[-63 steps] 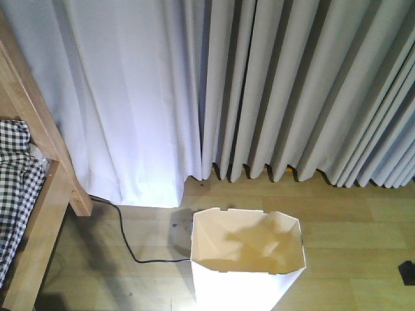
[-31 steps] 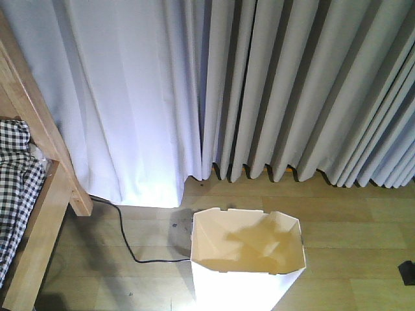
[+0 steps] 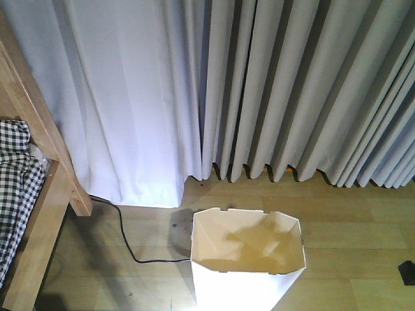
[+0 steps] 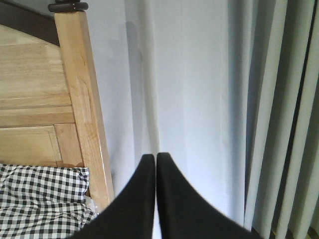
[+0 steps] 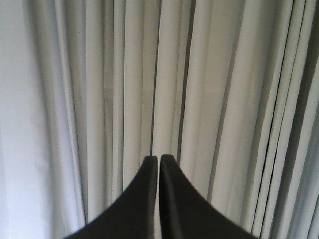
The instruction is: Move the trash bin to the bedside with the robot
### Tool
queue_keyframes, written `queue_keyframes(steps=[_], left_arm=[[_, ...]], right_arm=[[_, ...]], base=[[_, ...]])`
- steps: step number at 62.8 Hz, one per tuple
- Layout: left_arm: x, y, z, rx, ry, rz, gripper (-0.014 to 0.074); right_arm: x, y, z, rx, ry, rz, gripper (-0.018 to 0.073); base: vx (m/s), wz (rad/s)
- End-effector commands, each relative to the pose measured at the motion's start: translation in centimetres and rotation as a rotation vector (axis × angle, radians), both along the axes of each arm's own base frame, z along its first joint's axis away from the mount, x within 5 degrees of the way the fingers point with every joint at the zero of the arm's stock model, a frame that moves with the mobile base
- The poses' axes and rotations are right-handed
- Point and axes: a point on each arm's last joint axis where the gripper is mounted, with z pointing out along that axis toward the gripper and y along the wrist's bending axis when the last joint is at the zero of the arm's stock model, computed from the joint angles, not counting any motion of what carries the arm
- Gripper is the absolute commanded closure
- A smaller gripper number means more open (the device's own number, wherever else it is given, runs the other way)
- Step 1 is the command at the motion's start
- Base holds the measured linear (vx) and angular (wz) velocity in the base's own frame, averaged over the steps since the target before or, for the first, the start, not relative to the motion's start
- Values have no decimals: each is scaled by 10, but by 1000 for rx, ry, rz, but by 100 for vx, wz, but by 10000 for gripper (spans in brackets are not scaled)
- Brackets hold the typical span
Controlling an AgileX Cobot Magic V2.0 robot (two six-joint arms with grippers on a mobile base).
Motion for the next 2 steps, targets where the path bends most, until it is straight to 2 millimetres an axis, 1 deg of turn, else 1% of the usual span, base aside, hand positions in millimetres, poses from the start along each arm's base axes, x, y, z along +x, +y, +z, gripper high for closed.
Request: queue_keyframes(steps=[1,2], left_arm=[[-1,0,14,-4,-99,-3,603],[-1,0,14,-4,-99,-3,603]], right_arm=[[0,0,0,-7,-59,1,568],[0,0,0,-7,-59,1,568]], base=[[0,0],[0,0]])
